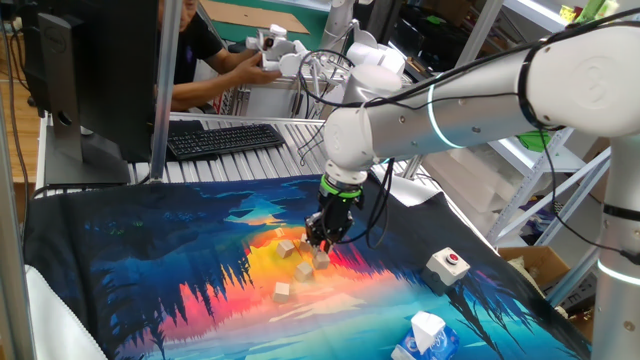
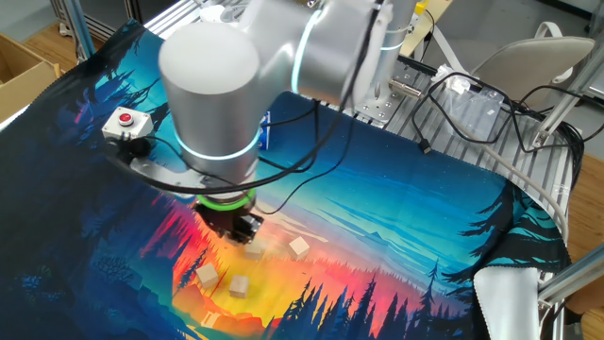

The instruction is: Stack the blocks in a vertical line of five

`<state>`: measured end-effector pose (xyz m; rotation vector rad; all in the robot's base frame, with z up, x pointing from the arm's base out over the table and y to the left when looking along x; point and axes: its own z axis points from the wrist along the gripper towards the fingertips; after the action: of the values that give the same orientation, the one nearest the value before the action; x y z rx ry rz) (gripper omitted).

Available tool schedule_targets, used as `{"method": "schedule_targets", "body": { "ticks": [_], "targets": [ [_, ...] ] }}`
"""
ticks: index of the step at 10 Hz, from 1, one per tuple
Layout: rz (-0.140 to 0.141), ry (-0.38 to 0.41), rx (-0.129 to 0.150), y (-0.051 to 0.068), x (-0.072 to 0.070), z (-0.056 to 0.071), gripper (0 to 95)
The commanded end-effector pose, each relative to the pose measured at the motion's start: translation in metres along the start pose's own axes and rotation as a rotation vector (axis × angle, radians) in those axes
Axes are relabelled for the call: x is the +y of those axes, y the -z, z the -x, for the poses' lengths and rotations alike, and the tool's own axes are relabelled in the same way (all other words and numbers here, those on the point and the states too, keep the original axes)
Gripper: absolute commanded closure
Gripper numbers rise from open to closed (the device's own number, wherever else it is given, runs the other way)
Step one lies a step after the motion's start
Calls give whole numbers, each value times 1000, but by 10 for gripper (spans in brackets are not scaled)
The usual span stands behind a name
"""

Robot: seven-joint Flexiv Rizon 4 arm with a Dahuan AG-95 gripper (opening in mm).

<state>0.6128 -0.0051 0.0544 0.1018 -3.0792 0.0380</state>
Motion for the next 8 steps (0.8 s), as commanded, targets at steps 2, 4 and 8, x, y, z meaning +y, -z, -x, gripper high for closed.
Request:
{"method": "schedule_targets", "body": {
  "ticks": [2, 4, 8],
  "targets": [
    [-8, 8, 4, 9, 10, -1, 950],
    [-12, 25, -8, 12, 15, -2, 950],
    [-48, 123, -26, 17, 34, 0, 950]
  ]
}}
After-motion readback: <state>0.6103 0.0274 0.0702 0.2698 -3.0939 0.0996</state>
